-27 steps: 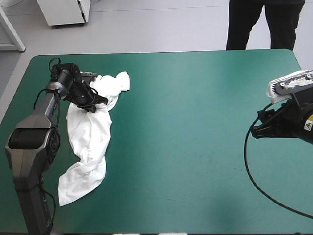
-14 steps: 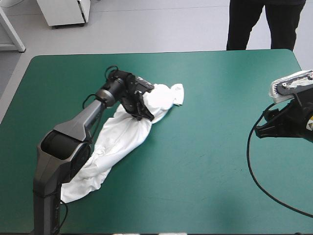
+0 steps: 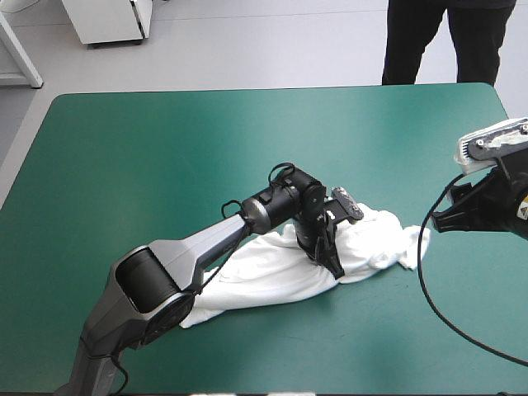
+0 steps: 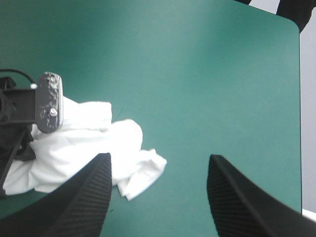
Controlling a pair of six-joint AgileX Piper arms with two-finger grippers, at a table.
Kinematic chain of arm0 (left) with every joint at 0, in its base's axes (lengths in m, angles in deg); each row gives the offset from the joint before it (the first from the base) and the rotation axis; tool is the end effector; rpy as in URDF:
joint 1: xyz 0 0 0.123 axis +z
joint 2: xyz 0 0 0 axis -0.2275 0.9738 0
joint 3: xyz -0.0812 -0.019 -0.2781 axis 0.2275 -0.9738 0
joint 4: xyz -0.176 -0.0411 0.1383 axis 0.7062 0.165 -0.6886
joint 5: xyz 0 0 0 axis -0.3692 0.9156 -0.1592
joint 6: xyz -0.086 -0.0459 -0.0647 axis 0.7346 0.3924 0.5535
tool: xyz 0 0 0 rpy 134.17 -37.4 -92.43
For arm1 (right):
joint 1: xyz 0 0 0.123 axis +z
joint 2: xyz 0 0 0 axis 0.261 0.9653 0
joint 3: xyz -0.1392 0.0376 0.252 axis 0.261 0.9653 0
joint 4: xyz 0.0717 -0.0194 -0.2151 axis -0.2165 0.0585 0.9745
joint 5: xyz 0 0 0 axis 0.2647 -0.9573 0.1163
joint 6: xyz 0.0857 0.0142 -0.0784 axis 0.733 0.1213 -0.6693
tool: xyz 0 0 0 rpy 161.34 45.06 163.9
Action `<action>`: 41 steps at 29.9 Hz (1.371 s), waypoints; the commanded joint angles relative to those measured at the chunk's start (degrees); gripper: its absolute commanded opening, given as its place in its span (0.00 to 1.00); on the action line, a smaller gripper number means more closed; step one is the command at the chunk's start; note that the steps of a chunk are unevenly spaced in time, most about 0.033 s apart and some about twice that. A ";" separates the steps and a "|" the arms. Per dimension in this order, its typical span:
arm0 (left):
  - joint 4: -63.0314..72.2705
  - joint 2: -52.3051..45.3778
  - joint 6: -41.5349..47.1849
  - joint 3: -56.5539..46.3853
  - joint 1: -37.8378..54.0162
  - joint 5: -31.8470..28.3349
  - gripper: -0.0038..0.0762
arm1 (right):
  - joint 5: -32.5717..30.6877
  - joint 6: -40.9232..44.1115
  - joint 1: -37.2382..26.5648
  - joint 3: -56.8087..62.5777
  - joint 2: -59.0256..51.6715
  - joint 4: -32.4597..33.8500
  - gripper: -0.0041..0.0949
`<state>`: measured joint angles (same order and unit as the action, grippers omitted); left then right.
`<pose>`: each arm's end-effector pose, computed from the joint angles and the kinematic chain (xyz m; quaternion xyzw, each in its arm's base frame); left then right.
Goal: Fold the cloth
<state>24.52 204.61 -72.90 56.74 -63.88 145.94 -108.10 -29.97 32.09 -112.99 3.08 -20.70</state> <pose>0.2619 -0.3554 0.2075 0.5393 0.8309 -0.1211 0.0644 0.1367 0.0204 0.4537 -0.1462 0.8858 -0.0390 0.4386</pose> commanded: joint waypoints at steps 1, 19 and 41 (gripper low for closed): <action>7.00 -1.32 0.55 0.39 -2.39 3.09 0.02 | 0.07 -0.04 0.08 -1.21 -0.29 0.53 0.60; 1.57 -15.36 5.36 7.98 8.32 6.23 0.65 | 0.06 -0.04 0.08 -1.21 -0.76 -0.66 0.60; -12.23 -50.11 7.60 -45.31 28.65 4.00 0.65 | 0.06 -0.50 0.08 -1.21 -1.37 -4.40 0.60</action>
<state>12.29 156.19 -64.49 12.66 -36.04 149.58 -108.10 -29.97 32.09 -112.99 2.20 -24.65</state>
